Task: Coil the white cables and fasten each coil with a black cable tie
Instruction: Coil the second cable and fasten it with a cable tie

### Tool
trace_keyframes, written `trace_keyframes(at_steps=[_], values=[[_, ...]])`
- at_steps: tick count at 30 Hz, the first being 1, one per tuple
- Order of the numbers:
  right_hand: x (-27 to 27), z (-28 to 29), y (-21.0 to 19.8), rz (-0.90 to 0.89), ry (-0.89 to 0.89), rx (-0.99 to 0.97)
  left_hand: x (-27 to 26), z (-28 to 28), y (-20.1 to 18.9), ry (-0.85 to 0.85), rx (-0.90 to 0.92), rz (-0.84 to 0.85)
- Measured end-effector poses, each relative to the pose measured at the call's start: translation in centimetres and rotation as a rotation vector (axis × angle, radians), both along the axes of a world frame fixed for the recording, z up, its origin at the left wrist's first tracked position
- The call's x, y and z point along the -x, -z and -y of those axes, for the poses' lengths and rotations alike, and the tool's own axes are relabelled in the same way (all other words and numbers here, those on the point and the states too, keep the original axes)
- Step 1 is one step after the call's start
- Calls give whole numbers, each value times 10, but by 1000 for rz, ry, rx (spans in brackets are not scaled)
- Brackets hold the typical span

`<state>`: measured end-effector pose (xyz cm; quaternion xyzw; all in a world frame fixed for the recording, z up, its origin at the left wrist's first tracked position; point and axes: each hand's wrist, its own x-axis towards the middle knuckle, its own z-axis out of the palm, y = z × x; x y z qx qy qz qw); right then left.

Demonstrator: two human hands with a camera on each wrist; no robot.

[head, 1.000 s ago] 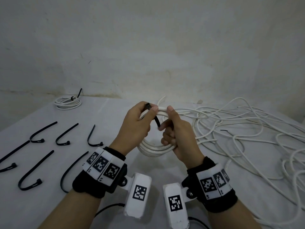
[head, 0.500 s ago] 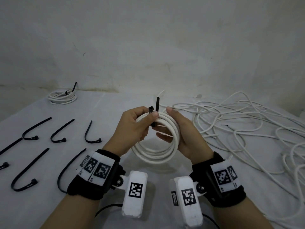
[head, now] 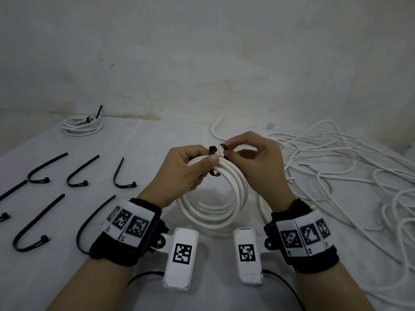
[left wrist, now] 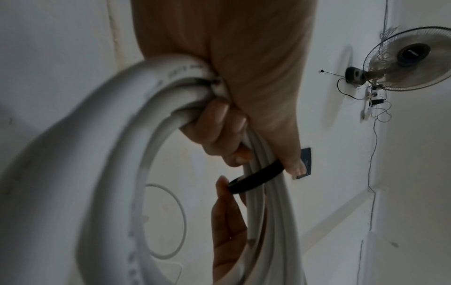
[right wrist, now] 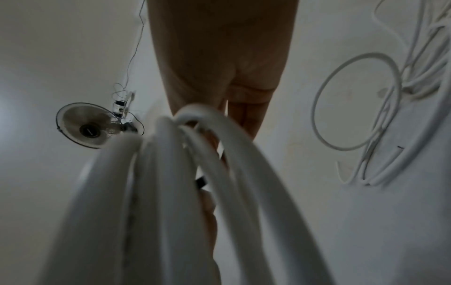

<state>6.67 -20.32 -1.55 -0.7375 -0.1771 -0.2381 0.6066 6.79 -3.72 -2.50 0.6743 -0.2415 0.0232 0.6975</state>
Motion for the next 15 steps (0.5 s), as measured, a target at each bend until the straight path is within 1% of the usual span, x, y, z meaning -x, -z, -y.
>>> trace_keyframes(at_steps=[4, 10, 15], values=[[-4, 4, 2, -14, -17, 21, -1, 1, 1, -8, -7, 13], [0, 5, -1, -35, -84, 27, 1, 2, 0, 18, -2, -20], [0, 6, -4, -48, -73, 43, 0, 4, 1, 14, 13, -33]])
